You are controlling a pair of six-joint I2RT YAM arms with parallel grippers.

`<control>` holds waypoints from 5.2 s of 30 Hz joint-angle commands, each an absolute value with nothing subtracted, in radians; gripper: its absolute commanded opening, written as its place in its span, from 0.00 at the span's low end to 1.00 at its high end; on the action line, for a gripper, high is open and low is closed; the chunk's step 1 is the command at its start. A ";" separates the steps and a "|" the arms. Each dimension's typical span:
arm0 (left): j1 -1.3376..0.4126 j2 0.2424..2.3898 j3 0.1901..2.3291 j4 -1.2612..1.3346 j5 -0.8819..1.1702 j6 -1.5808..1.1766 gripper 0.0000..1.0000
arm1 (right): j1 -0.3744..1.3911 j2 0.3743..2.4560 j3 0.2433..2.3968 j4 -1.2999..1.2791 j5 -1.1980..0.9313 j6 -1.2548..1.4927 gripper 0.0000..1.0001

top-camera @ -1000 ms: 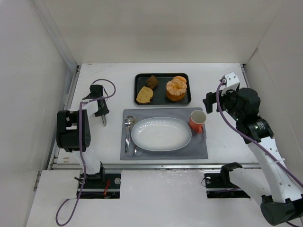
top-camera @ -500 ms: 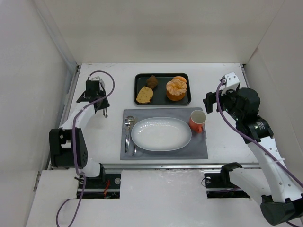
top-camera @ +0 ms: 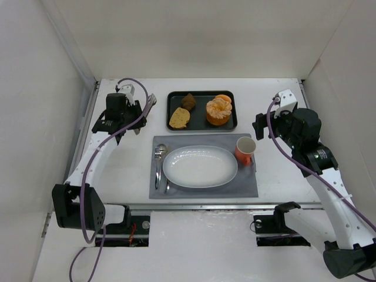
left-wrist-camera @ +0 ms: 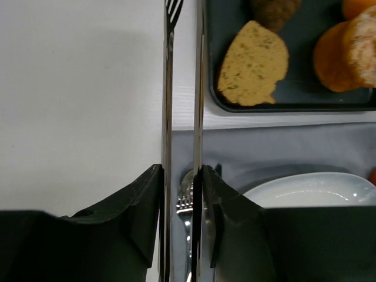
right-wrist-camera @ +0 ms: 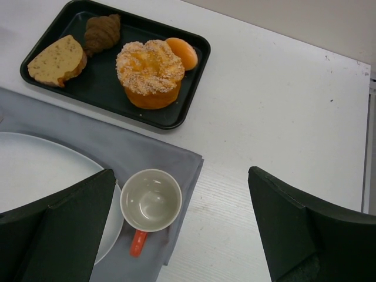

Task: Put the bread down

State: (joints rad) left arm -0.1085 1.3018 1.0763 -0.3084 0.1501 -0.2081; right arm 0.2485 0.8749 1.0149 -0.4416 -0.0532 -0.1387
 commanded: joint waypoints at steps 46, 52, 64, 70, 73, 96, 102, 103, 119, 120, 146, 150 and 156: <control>-0.492 1.615 1.470 -0.331 0.203 -0.107 0.37 | 0.245 0.868 1.029 -0.373 0.025 -0.144 1.00; -0.503 1.638 1.489 -0.331 0.192 -0.107 0.37 | 0.245 0.868 1.029 -0.373 0.025 -0.144 1.00; -0.512 1.710 1.546 -0.350 0.192 -0.098 0.37 | 0.245 0.859 1.029 -0.373 0.025 -0.144 1.00; -0.522 1.739 1.575 -0.368 0.173 -0.098 0.40 | 0.245 0.859 1.029 -0.373 0.025 -0.144 1.00; -0.522 1.750 1.594 -0.368 0.173 -0.089 0.41 | 0.245 0.859 1.029 -0.373 0.025 -0.144 1.00; -0.522 1.864 1.693 -0.437 0.249 -0.071 0.36 | 0.245 0.850 1.029 -0.373 0.034 -0.144 1.00; -0.522 1.873 1.704 -0.459 0.281 -0.061 0.16 | 0.245 0.850 1.029 -0.373 0.034 -0.144 1.00; -0.522 1.873 1.704 -0.468 0.281 -0.061 0.13 | 0.245 0.850 1.029 -0.373 0.034 -0.144 1.00; -0.531 1.634 1.598 -0.449 0.230 -0.071 0.00 | 0.245 0.850 1.029 -0.373 0.034 -0.144 1.00; -0.531 1.612 1.586 -0.449 0.230 -0.071 0.00 | 0.245 0.850 1.029 -0.373 0.034 -0.144 1.00; -0.721 0.994 1.200 -0.785 0.095 -0.238 0.00 | 0.245 0.850 1.029 -0.364 0.043 -0.144 1.00; -0.759 1.003 1.155 -0.788 0.118 -0.274 0.00 | 0.245 0.850 1.029 -0.364 0.052 -0.144 1.00; -0.769 1.026 1.076 -0.758 0.158 -0.302 0.00 | 0.245 0.850 1.029 -0.364 0.052 -0.144 1.00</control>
State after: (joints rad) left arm -0.7643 1.0348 1.1023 -0.8158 0.1242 -0.2657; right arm 0.2485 0.8680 1.0149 -0.4332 0.0353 -0.1387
